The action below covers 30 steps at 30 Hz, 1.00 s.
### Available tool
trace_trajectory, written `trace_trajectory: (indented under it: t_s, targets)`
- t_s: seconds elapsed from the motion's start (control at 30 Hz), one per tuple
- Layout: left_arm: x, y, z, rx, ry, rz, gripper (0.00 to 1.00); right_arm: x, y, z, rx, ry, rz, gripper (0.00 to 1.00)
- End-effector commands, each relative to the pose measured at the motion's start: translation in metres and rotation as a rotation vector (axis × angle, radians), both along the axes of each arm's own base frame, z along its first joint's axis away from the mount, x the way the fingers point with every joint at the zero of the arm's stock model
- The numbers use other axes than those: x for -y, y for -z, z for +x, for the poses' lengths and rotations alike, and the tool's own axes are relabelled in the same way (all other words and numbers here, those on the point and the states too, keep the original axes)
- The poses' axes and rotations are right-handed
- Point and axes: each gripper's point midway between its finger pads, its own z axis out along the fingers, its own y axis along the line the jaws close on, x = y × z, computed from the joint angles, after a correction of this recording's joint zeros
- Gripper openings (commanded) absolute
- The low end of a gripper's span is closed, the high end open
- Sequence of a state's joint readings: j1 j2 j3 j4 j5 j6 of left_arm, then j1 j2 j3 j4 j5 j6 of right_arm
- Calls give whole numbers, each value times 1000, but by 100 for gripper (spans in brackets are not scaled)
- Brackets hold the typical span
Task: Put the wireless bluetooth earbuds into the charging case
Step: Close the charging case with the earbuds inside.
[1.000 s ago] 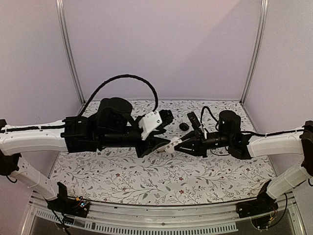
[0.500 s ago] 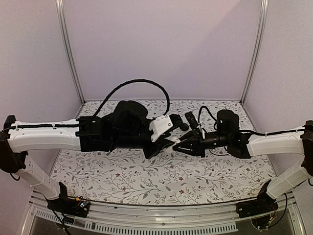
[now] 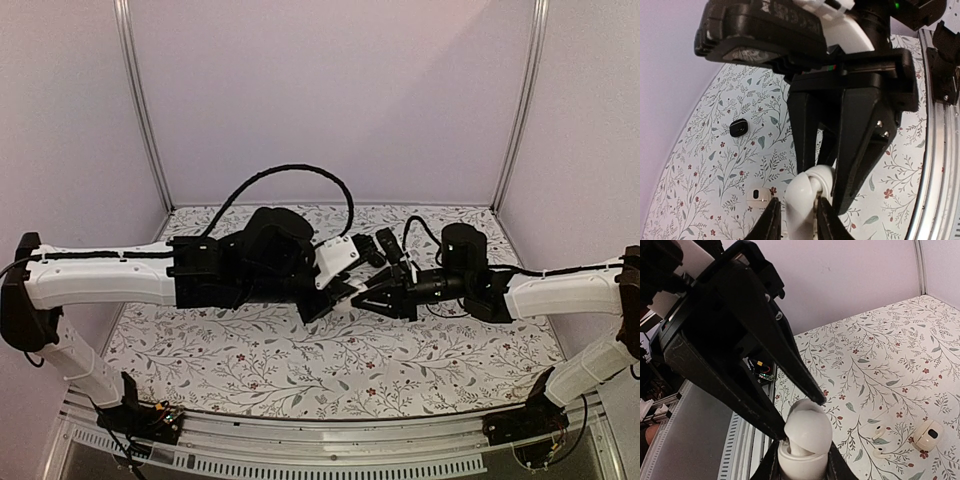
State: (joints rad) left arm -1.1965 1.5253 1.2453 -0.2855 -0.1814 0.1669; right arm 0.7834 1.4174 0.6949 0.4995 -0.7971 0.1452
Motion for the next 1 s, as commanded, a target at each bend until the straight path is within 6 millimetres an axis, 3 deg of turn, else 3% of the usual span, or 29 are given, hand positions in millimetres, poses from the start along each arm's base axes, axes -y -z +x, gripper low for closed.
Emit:
trace_trajectory:
  t_s: [0.0, 0.37, 0.7, 0.97]
  targets:
    - [-2, -3, 14, 11, -57, 17, 23, -5, -9, 1, 20, 7, 11, 0]
    - [0, 9, 12, 3, -44, 54, 18, -6, -10, -2, 40, 10, 12, 0]
    - [2, 26, 12, 21, -42, 120, 12, -5, -26, -7, 80, -13, 46, 0]
    - [10, 25, -7, 11, 30, 108, 10, -5, -25, 2, 71, 35, 38, 0]
